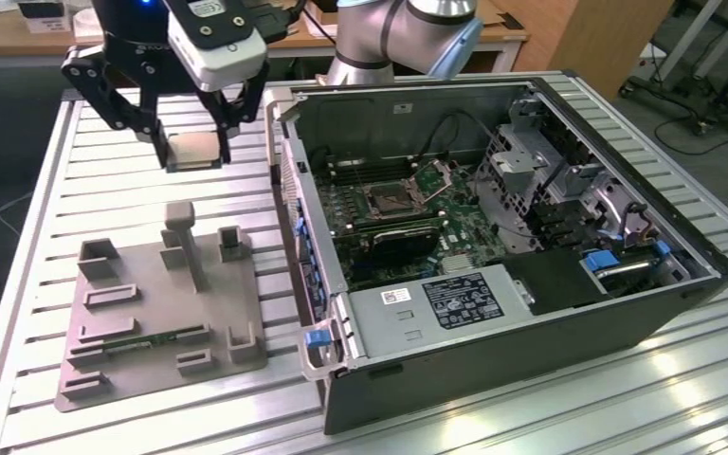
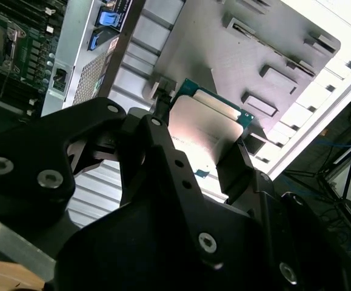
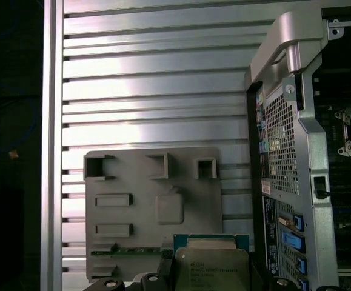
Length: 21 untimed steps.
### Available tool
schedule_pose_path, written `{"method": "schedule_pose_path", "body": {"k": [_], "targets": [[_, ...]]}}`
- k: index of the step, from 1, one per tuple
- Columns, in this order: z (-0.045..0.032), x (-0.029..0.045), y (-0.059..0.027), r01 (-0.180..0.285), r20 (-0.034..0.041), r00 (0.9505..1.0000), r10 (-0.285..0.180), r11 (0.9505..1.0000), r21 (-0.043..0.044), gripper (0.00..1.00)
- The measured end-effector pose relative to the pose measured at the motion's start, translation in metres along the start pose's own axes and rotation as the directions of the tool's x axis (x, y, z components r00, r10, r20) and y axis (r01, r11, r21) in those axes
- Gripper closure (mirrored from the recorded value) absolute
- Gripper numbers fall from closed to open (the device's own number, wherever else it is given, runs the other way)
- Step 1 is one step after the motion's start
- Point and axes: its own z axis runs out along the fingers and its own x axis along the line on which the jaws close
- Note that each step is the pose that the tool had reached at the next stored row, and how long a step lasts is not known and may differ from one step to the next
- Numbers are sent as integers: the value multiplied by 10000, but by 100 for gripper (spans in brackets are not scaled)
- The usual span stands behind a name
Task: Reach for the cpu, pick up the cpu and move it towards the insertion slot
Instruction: 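Pick up the cpu and move it towards the insertion slot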
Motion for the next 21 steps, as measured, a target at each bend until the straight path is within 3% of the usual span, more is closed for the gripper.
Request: {"method": "schedule_pose_path", "body": {"k": [21], "targets": [[5,-222,10,-65,3,10000,65,10000,1,45]]}}
